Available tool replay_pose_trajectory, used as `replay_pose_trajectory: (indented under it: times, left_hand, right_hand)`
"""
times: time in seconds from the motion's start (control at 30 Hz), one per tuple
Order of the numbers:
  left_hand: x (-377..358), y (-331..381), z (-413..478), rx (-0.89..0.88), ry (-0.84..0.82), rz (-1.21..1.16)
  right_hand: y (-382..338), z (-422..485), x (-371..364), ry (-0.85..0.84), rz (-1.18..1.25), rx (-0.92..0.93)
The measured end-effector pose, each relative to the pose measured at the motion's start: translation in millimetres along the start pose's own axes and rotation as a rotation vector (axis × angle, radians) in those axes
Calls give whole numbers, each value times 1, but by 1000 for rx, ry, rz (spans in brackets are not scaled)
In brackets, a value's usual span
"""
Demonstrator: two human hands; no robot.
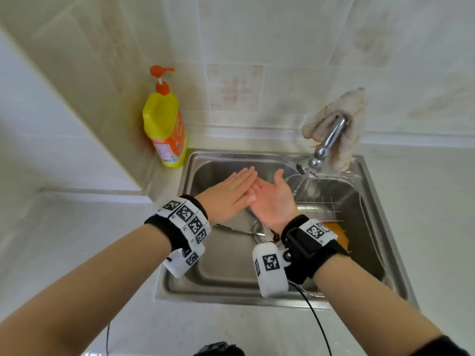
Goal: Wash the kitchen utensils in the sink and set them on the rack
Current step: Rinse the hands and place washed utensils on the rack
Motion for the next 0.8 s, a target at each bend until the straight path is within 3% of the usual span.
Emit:
replay_pose_trajectory:
  times: [0.1,0.23,0.37,0.53,0.7,0.8]
  left_hand:
    - [-16,11,2,-64,-29,-74]
    - [-14,-17,0,64,10,-123]
    - [-24,-1,-11,-2,-17,-131]
    - [2,-29,-29,175,122,-145]
    - [-10,-18,-63,266,150,-117]
    - [-9,6,-77,251,264,-167]
  right_hand:
    - [-2,2,19,78,-30,28]
    - [33,1,-1,-37,-68,-89]
    - [16,8,10,80,-74,-73]
    - [37,3,-25,-111,-184,-152]
    - [31,-1,-29,-101,-368,-151]
    - [47,-7,-46,-166,-443,-221]
Point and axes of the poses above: each hand's wrist, its own z-axis towards the middle knuckle, its own x-axis out of the back of the hand, y = z × x, the point moved 9 cm from there along z, towards the middle knuckle, and after that the axes turned 4 degrees about -z, right-handed, at the moved point
